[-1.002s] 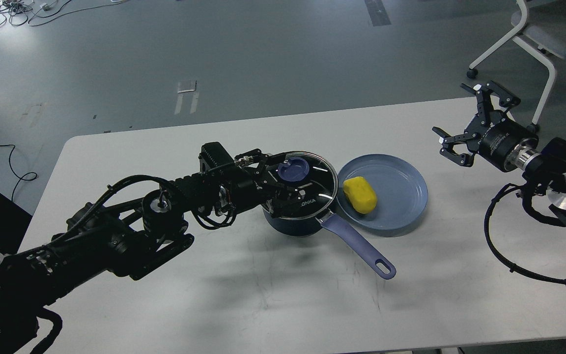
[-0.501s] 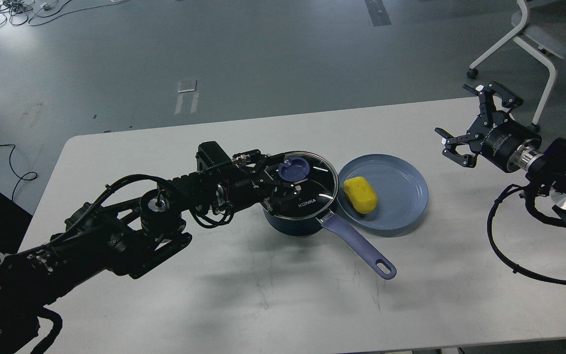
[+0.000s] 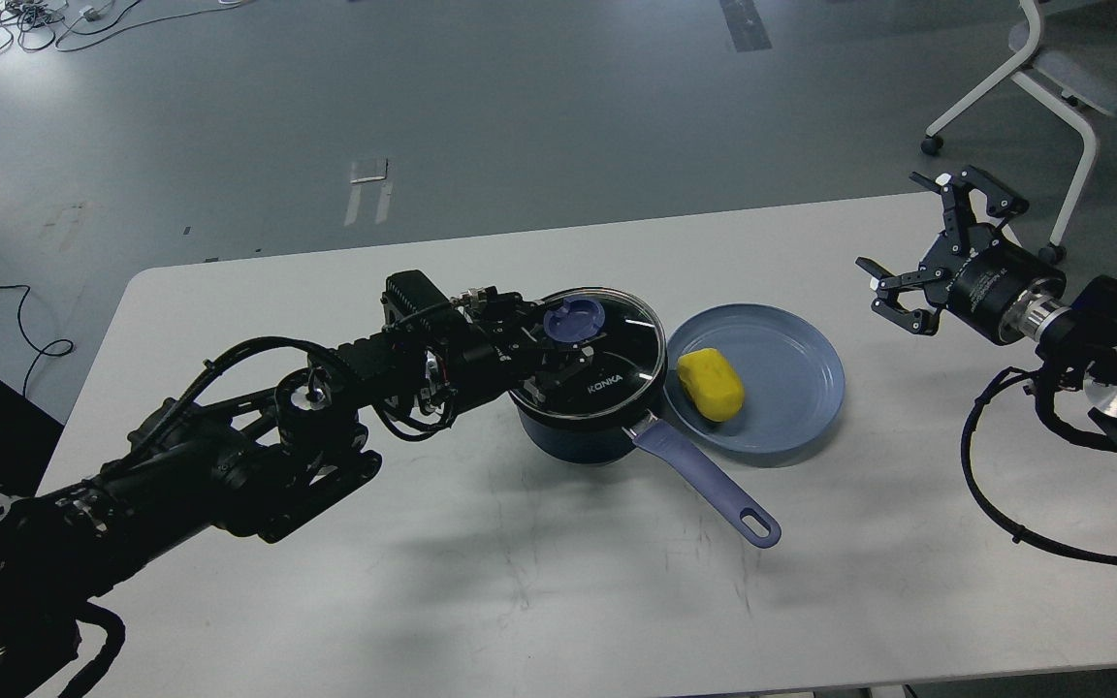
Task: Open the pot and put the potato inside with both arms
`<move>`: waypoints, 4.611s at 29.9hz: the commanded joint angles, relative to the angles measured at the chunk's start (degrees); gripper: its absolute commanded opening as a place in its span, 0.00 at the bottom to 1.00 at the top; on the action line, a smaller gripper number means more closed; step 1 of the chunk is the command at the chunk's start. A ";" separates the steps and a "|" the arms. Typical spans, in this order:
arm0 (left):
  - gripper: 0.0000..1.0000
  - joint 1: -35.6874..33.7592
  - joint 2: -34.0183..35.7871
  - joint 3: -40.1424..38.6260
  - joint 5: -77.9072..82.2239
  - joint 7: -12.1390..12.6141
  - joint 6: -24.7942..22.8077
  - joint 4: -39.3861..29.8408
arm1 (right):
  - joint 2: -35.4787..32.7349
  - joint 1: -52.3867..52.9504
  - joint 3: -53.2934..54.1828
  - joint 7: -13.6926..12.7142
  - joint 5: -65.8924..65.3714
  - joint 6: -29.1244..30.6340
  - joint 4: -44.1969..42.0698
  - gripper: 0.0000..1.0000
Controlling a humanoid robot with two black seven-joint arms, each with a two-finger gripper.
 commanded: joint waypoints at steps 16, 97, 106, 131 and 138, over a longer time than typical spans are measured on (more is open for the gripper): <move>0.53 -2.08 19.46 0.53 -6.98 -4.08 0.79 -10.30 | 0.10 0.00 -0.53 0.00 0.00 0.09 0.09 1.00; 0.98 0.14 15.96 3.28 -42.77 -4.08 11.19 -1.24 | -0.77 1.49 -4.39 2.62 -6.91 -0.09 0.71 1.00; 0.98 -9.10 8.31 -9.46 -81.48 11.65 0.90 -1.07 | -6.48 7.81 -8.07 12.29 -49.69 -7.37 10.19 1.00; 0.98 -5.68 6.81 -19.24 -85.29 24.79 -3.69 -1.16 | -1.84 10.73 -38.58 15.82 -85.78 -22.85 9.76 1.00; 0.98 -4.53 6.81 -19.24 -85.03 24.10 -3.69 -1.16 | 3.08 11.34 -39.64 15.65 -85.78 -22.85 6.26 1.00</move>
